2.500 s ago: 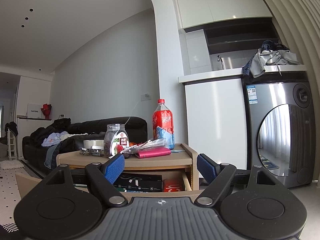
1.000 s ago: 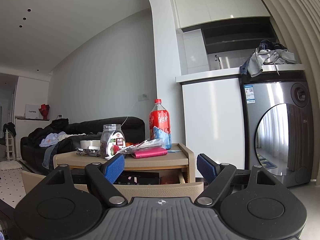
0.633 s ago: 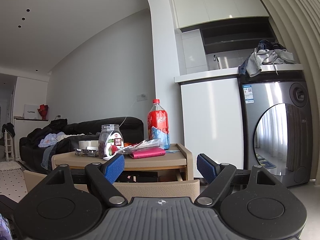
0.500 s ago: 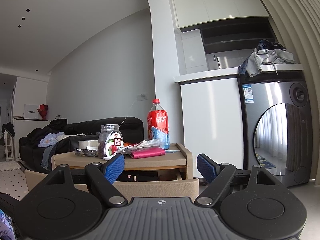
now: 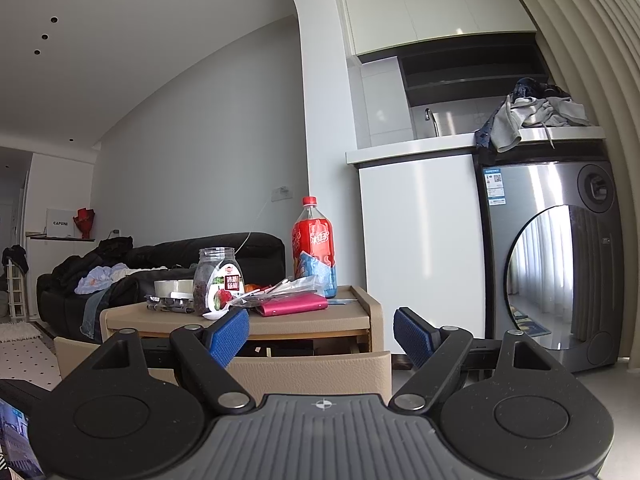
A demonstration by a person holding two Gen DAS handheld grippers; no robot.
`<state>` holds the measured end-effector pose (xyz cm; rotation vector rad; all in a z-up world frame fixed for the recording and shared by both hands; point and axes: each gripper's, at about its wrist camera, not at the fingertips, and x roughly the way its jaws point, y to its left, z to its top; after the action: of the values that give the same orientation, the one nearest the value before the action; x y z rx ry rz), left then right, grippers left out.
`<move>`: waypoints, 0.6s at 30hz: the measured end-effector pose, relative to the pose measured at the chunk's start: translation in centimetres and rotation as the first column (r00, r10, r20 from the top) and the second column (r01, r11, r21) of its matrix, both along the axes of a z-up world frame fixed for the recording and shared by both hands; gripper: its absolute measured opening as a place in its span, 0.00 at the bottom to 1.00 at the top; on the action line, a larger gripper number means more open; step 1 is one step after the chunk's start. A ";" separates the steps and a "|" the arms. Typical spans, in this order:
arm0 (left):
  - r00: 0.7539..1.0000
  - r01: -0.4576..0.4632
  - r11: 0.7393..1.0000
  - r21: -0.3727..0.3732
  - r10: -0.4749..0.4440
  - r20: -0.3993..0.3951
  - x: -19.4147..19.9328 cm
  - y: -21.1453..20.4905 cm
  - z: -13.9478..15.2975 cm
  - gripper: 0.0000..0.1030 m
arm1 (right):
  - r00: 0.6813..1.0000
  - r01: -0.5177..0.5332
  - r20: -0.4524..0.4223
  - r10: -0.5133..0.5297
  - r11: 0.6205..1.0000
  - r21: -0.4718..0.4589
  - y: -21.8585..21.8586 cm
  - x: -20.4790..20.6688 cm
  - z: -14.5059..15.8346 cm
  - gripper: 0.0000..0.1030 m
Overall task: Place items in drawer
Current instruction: 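Push the top drawer shut by its knob with the left gripper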
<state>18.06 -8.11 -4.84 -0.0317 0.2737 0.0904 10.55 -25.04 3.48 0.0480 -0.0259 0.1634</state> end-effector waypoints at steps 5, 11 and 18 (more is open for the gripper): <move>1.000 0.002 1.000 0.001 -0.002 -0.002 0.3 0.1 0.0 0.18 | 1.000 -0.002 -0.003 0.002 1.000 -0.002 0.1 0.1 -0.1 0.81; 1.000 0.010 1.000 0.012 -0.010 -0.005 0.7 0.2 0.1 0.18 | 1.000 -0.005 -0.007 0.005 1.000 -0.004 0.2 0.2 -0.2 0.81; 1.000 0.007 1.000 0.005 -0.007 -0.016 1.5 0.2 0.3 0.18 | 1.000 -0.009 -0.011 0.008 1.000 -0.006 0.3 0.4 -0.2 0.81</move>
<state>19.58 -7.87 -4.57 -0.0255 0.2893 0.0847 10.93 -24.75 3.24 0.0428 -0.0142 0.1717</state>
